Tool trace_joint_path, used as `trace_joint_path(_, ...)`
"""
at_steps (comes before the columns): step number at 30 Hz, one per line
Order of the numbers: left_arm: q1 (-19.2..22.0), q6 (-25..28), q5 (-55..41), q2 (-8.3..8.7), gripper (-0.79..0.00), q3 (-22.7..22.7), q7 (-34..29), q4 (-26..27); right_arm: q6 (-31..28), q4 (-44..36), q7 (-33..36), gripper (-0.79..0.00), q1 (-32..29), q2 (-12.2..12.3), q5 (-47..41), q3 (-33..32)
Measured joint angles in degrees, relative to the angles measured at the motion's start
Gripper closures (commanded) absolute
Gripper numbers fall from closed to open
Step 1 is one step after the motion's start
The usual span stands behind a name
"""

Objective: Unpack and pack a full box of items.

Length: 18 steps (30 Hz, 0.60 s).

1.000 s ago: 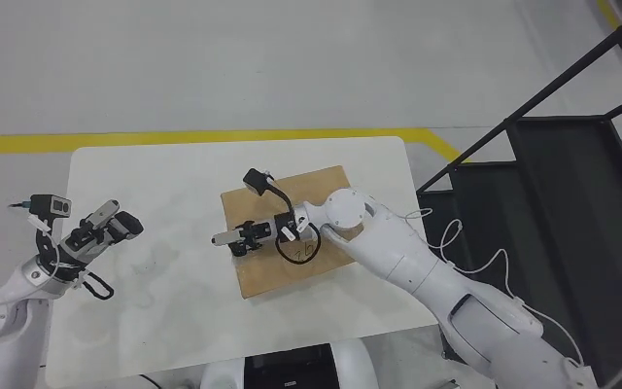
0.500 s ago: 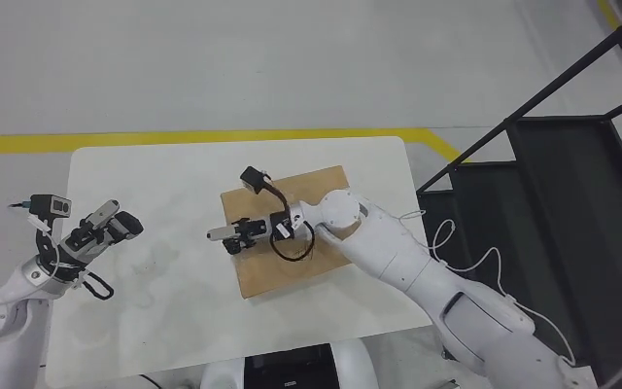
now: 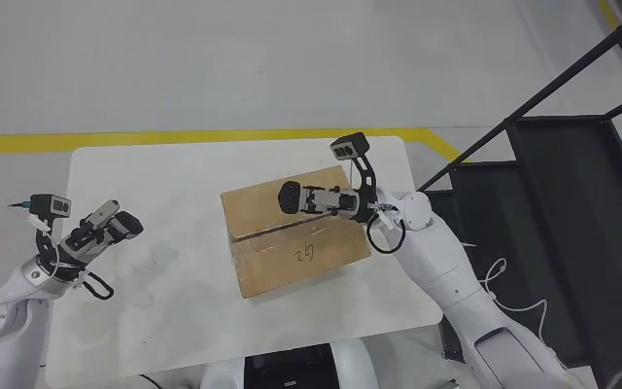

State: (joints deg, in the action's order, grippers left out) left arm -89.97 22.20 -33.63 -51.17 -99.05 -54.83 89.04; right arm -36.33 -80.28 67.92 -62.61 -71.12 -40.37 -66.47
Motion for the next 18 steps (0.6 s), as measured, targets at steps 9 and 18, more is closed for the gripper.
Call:
trace_joint_path(9,0.00,0.00,0.00,0.00,-0.785,0.00,0.00,0.00,-3.28,-0.87,-9.67,-0.785,-6.67,1.02,2.66,-6.73)
trace_joint_path(18,0.00,0.00,0.00,0.00,-0.785,0.00,0.00,0.00,-3.46,-0.57,-10.02,-0.785,-6.61,1.00,2.89,-6.73)
